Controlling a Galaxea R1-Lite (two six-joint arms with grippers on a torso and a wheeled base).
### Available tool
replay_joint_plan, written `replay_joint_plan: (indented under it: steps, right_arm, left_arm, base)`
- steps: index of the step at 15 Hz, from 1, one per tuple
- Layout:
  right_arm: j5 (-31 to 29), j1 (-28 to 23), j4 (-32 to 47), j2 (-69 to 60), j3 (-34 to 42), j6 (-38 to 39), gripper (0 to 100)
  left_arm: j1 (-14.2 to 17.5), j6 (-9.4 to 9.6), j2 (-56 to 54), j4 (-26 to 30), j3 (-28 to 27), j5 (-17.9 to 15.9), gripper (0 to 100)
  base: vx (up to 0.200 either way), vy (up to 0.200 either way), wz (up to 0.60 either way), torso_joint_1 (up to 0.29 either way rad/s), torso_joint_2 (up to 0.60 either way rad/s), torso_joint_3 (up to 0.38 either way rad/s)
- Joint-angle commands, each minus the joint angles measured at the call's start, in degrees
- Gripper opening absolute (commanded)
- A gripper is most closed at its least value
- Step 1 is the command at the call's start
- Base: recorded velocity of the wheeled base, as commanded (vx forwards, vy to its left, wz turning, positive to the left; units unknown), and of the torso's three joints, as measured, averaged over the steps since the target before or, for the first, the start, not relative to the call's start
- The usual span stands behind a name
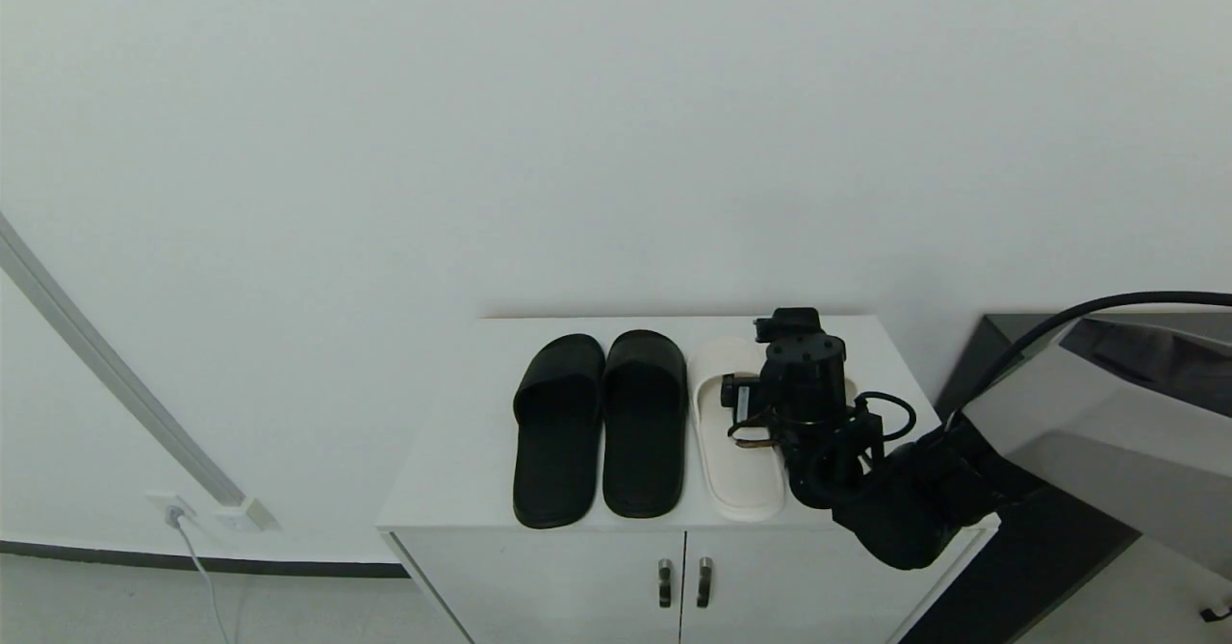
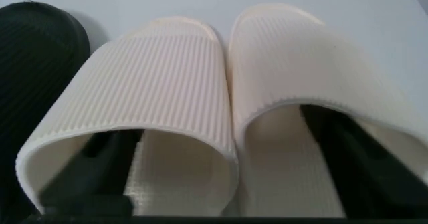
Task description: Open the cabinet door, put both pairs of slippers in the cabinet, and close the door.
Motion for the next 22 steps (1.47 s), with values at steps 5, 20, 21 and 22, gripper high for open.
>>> replay_joint_plan:
  steps: [5, 20, 21, 22]
  right_arm:
    - [0.02, -0.02, -0.11, 0.13, -0.17, -0.82, 0]
    - [35.70, 0.68, -3.45, -30.37, 28.92, -8.11, 0]
    - [37.19, 0.77, -3.18, -30.72, 29.80, -8.11, 0]
    - [37.28, 1.04, -2.92, -30.72, 30.06, -8.11, 0]
  left_arm:
    - [0.02, 0.05, 0.02, -0.01, 0.00, 0.01, 0]
    - [0.02, -0.03, 0.02, -0.01, 0.00, 0.01, 0]
    - [0.02, -0.12, 0.02, -0.01, 0.00, 0.09, 0]
    - [0.02, -0.12, 0.02, -0.01, 0.00, 0.09, 0]
  base:
    - [0.000, 0.000, 0.00, 0.000, 0.00, 0.000]
    - [0.000, 0.000, 0.00, 0.000, 0.00, 0.000]
    - [0.000, 0.000, 0.00, 0.000, 0.00, 0.000]
    - [0.000, 0.000, 0.00, 0.000, 0.00, 0.000]
